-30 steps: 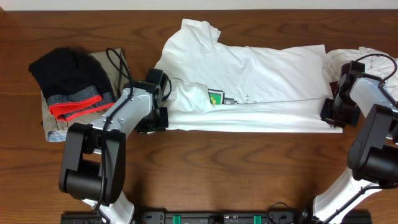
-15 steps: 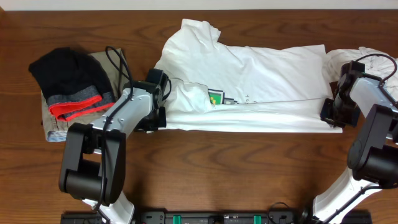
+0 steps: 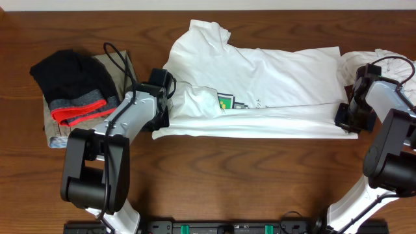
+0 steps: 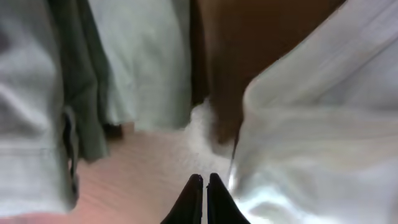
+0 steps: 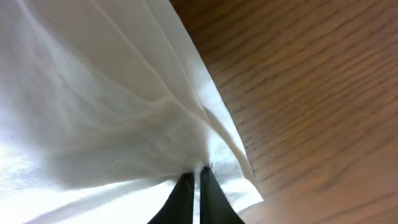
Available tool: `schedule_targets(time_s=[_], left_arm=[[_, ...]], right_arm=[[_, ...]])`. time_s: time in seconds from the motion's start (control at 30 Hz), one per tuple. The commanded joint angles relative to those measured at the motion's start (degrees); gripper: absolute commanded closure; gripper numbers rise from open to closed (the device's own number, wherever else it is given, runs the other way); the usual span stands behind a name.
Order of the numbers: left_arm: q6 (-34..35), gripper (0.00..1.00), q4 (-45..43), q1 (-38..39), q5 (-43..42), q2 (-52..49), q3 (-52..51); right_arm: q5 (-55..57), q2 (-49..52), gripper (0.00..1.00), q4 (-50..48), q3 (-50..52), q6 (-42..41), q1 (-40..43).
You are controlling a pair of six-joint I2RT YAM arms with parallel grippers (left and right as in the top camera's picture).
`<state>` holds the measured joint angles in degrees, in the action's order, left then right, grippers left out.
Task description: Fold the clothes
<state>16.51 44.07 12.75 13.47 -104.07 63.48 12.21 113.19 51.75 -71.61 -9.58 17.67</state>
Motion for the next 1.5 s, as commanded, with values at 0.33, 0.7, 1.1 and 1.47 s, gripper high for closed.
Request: schedule_targets(time_s=[0.33,0.7,1.1,1.47], left_arm=[[-8.33,0.93,-14.32,-0.2,-13.27,12.72,4.11],[-10.05,0.62,-23.45,-0.09,-21.94,2.23,4.09],[-10.08,0.51,-29.66,-0.07,-22.1,-3.48,4.09],[-10.05,0.51,-26.82,-0.02,-22.08,-6.84,4.09]], right_arm=[[-12.72,-1.57,0.94,2.03,-9.2,3.43,0.24],[-22.08,-1.64,0.9,2.36,-11.08,8.83,-2.75],[-22.1,-1.64,0.91,4.46,-11.08,8.79,-2.82],[-22.05,-1.51,0.9,4.37,-11.02,8.85,-2.8]])
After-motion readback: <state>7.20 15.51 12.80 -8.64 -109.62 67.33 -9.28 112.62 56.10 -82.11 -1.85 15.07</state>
